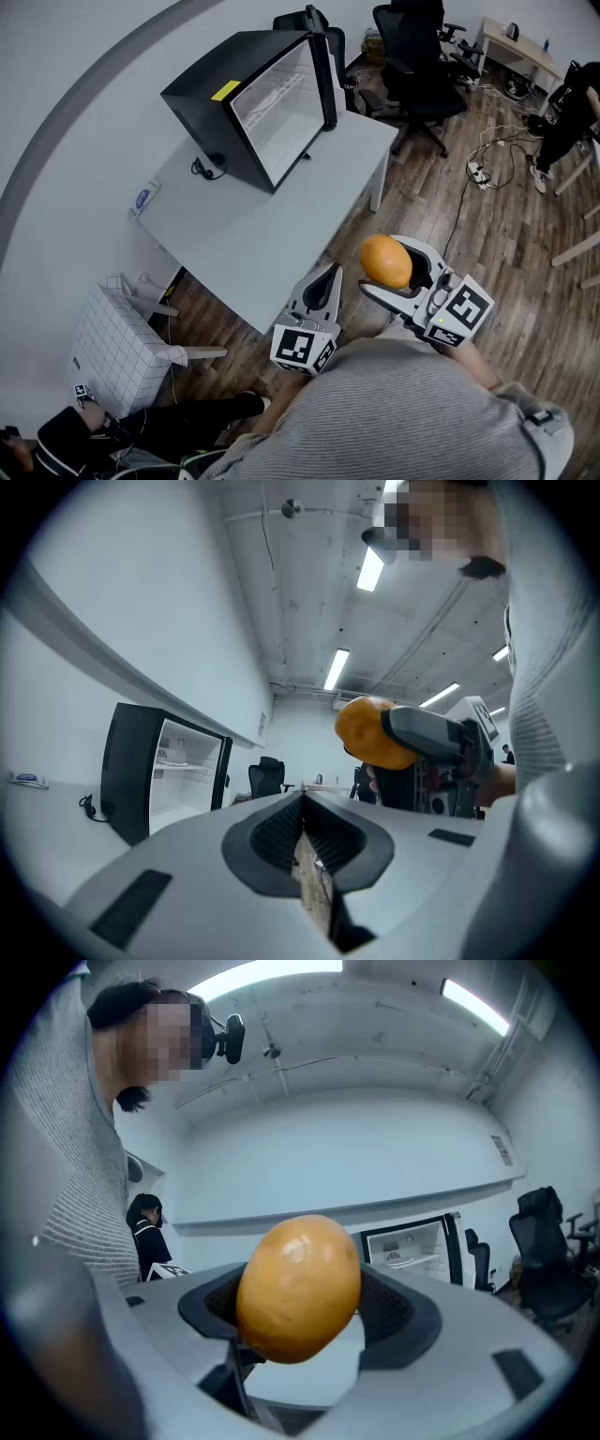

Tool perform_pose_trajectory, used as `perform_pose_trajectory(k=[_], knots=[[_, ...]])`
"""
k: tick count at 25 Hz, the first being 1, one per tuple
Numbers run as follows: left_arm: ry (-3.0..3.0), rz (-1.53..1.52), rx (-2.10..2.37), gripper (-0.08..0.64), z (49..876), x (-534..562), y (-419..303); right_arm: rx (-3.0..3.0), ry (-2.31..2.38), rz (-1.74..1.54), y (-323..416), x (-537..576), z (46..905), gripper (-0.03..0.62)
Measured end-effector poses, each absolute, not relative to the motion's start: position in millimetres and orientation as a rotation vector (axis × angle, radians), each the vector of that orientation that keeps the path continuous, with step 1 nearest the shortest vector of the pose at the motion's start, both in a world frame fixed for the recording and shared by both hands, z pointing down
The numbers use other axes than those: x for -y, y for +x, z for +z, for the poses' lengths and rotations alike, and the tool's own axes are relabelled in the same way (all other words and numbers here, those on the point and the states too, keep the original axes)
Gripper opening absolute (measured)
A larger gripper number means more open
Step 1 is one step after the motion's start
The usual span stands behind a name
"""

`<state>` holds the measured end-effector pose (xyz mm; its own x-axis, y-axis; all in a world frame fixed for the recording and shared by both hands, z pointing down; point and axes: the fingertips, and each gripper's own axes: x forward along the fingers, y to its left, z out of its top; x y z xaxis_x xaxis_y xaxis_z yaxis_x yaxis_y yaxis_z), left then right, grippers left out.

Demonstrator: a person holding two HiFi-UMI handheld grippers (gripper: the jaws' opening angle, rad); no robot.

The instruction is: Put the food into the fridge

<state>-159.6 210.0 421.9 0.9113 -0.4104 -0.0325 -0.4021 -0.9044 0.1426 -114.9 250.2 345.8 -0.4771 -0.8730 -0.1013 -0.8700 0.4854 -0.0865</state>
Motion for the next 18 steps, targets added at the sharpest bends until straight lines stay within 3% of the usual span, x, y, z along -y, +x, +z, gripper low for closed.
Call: perform_pose_trajectory(k=[18], knots=[[2.932,-0.081,0.615,0.011,425.8,-208.3,-158.5,-2.569,-1.528,-0.053,-112.0,-245.8,341.5,0.341]])
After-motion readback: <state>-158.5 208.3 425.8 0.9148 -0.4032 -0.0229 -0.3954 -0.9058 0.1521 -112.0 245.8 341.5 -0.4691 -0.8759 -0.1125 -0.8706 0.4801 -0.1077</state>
